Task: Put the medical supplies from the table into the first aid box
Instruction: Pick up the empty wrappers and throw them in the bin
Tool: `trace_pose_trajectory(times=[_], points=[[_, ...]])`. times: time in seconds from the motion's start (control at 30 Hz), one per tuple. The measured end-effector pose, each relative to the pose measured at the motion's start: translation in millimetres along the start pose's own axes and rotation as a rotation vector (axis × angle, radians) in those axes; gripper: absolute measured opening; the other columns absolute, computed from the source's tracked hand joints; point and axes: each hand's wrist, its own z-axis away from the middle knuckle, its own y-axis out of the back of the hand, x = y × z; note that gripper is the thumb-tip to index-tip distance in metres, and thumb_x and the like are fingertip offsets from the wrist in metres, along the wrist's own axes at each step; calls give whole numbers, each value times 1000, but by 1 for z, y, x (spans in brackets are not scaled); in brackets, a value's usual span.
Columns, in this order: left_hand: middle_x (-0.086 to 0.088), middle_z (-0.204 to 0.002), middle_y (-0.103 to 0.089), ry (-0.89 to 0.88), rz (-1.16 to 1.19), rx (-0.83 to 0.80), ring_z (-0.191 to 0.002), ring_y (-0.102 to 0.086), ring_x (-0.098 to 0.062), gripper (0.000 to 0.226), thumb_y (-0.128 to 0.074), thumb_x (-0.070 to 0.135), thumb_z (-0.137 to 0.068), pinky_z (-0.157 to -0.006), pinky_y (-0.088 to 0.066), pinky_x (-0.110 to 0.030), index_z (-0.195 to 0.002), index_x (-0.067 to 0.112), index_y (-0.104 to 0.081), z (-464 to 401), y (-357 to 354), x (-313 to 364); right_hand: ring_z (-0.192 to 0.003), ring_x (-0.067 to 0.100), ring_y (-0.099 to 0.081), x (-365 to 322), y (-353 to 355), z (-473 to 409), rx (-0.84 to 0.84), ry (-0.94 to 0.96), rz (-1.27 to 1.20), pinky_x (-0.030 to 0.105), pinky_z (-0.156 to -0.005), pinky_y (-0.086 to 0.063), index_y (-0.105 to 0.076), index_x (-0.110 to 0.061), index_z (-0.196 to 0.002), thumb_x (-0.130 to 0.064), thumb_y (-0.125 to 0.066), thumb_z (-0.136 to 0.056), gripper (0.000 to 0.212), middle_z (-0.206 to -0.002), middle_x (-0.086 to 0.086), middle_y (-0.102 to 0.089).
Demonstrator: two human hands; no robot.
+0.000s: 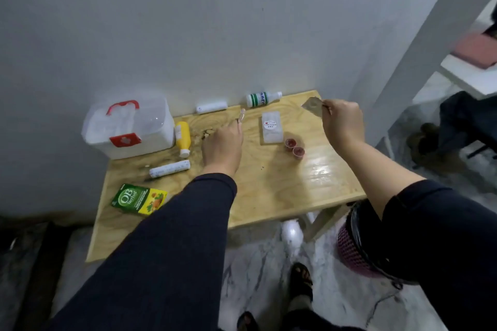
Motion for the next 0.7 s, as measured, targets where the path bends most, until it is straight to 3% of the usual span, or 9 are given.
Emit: trace_pose_trajectory(times=[0.1,0.33,0.43,0.57,0.7], points=[[-14,-87,-68,-38,56,-4,-72,-58,-32,43,-27,30,-106,-57,-34,-34,-101,7,-63,-5,16,20,-84,40,-64,-4,26,11,75,-90,-51,37,-67,-47,-72,-3,-93,-13,-50,-90,24,-92,24,-71],[-13,-80,-67,-160,366,-97,-73,-64,-33,41,-38,36,-102,-57,-42,-33,-92,10,-68,4,18,116,-91,40,-65,24,95,39,153,-226,-38,41,-77,-53,-74,-5,-93,-19,-53,-90,26,-96,22,-73],[-14,-85,-67,-218,474,-185,-78,-63,-34,35,-42,34,-101,-63,-47,-35,-94,11,-66,15,5,164,-94,40,-65,56,118,51,151,-279,-2,44,-83,-54,-73,-3,-96,-15,-52,-90,25,-99,22,-73],[-10,-77,-59,-276,544,-277,-70,-52,-30,32,-44,30,-101,-58,-36,-31,-79,10,-54,32,-25,229,-95,37,-64,115,140,64,126,-409,41,39,-82,-55,-72,-6,-100,-11,-53,-88,23,-100,19,-72],[-7,-72,-54,-238,613,-409,-69,-50,-30,27,-49,22,-96,-59,-34,-31,-71,12,-45,44,-64,292,-94,38,-64,183,146,77,93,-535,58,38,-80,-54,-72,-9,-99,-8,-52,-85,24,-98,20,-72]])
